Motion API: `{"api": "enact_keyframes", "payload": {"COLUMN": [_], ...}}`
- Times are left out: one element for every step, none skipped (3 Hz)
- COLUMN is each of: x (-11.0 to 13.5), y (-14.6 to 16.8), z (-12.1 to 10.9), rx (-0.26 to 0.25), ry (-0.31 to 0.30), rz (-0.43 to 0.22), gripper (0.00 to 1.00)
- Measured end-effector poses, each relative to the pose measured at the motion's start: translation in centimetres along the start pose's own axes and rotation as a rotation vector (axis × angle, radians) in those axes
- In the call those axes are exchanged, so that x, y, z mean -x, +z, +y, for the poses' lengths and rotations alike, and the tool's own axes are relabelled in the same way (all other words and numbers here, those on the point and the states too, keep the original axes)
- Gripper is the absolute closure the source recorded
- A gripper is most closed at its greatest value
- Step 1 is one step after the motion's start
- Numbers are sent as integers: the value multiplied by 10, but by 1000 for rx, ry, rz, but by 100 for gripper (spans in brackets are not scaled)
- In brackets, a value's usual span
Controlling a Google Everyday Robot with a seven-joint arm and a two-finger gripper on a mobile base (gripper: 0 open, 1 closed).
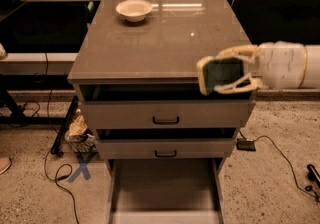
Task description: Pick sponge from bottom drawer and place on counter
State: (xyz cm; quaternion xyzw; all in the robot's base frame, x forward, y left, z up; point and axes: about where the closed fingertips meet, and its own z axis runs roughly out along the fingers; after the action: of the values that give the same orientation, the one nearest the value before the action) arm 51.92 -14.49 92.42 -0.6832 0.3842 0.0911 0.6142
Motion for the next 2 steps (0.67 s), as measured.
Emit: {"api": "enact_keyframes", "payload": {"x": [-18,-39], "y": [6,24], "z": [-73,-107], "rx": [-109,-132], "ry": [35,78], "rz": [54,91], "gripper": [100,100]}}
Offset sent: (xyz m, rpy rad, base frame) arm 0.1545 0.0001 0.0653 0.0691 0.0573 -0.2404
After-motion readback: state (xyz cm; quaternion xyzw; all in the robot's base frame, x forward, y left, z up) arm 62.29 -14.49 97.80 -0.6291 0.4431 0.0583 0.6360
